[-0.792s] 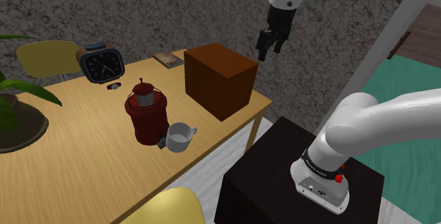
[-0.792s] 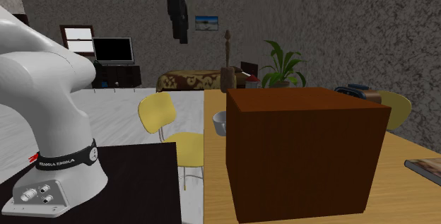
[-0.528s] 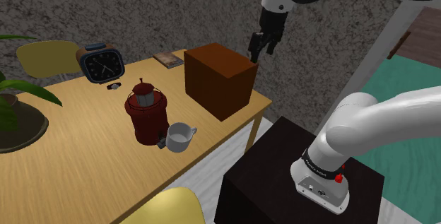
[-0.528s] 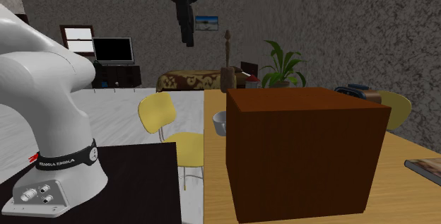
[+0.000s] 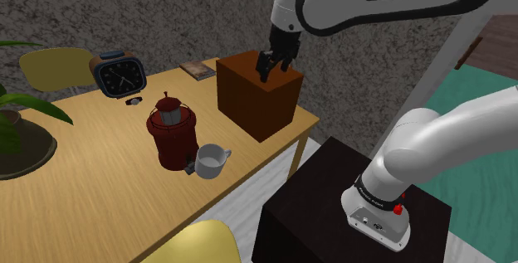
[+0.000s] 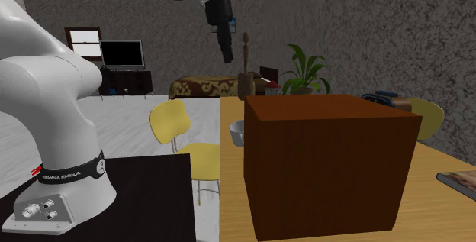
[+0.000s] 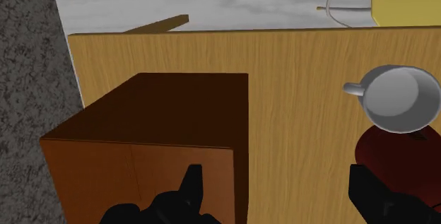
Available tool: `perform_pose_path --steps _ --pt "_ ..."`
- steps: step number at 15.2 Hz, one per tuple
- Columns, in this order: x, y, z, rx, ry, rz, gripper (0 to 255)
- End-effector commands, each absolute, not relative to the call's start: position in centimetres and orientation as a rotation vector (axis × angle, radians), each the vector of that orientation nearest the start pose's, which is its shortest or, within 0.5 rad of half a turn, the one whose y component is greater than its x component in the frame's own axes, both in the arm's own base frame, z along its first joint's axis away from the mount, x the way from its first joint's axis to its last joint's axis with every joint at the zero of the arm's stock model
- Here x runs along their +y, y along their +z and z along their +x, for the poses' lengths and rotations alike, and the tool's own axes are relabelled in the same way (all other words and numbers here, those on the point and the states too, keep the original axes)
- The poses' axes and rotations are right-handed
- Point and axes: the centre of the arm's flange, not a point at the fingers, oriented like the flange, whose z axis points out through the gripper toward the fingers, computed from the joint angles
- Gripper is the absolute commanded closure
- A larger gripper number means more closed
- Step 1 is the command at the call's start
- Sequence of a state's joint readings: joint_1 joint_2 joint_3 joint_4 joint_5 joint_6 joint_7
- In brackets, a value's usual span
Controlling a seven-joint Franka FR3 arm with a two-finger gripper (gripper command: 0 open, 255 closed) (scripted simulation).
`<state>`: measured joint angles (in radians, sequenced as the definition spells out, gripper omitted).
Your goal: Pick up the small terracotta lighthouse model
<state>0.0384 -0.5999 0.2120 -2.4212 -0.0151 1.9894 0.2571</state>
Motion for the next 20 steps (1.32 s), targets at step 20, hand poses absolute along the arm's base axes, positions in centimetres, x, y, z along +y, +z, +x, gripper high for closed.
perform_pose_path --steps 20 --pt "31.1 45.8 51.1 -0.069 -0.850 -3.177 0"
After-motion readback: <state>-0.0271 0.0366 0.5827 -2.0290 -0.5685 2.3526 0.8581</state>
